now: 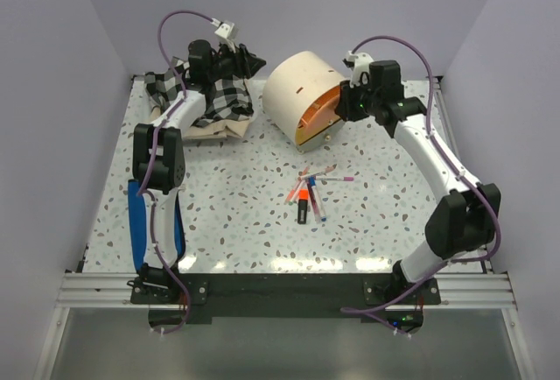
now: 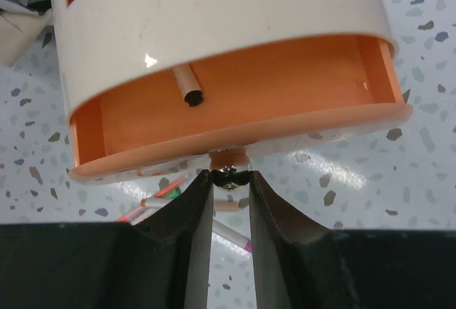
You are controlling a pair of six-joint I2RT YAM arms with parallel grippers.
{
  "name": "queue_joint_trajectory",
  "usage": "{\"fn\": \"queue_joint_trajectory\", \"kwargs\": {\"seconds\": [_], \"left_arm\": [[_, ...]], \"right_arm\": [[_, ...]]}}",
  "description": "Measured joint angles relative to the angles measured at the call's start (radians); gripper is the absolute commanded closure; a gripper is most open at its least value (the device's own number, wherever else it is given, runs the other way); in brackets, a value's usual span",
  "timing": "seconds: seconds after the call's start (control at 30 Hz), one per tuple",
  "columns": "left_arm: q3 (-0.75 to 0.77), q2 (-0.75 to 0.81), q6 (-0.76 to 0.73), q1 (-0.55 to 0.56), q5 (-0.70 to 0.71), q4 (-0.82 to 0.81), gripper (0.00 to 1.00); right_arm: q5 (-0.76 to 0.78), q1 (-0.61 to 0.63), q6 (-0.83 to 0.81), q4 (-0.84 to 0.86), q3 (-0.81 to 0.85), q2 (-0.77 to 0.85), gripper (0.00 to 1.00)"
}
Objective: Sort the stationery into containers
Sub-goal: Open the drawer in the storage box, then pick up the pen from the center of the board.
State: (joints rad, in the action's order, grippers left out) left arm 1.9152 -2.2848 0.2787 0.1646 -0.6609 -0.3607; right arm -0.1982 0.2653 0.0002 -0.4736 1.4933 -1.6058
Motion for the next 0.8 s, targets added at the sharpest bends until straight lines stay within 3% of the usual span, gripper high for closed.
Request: {"fn": "queue_joint_trajectory", "kwargs": {"seconds": [0.27,0.5,0.6,0.7,0.73,0.8], "left_arm": [[0.0,0.0,0.0,0.0,0.0,-0.001,0.46],[0.0,0.0,-0.001,0.0,0.0,-0.001,0.45],[0.0,0.0,-0.001,0.0,0.0,0.0,0.45],[0.0,0.0,-0.002,0.0,0.0,0.0,0.44],[0.0,0.0,-0.003,0.0,0.0,0.0,0.44],[0.0,0.0,-0.008,0.0,0.0,0.0,0.44]], "right_arm": [[0.027,-0.014,-0.023,-0.1,-0.073,0.156,1.0],[0.029,-0.019,-0.04,-0.13,-0.106,0.196,1.0],[0.028,-0.019,-0.042,-0.145,-0.12,0.195,0.94],[0.027,-0.019,-0.048,-0.156,-0.121,0.195,0.8],[0.027,-0.02,-0.05,-0.157,-0.122,0.195,0.71],[0.024,-0.02,-0.05,-0.158,-0.122,0.195,0.64]]}}
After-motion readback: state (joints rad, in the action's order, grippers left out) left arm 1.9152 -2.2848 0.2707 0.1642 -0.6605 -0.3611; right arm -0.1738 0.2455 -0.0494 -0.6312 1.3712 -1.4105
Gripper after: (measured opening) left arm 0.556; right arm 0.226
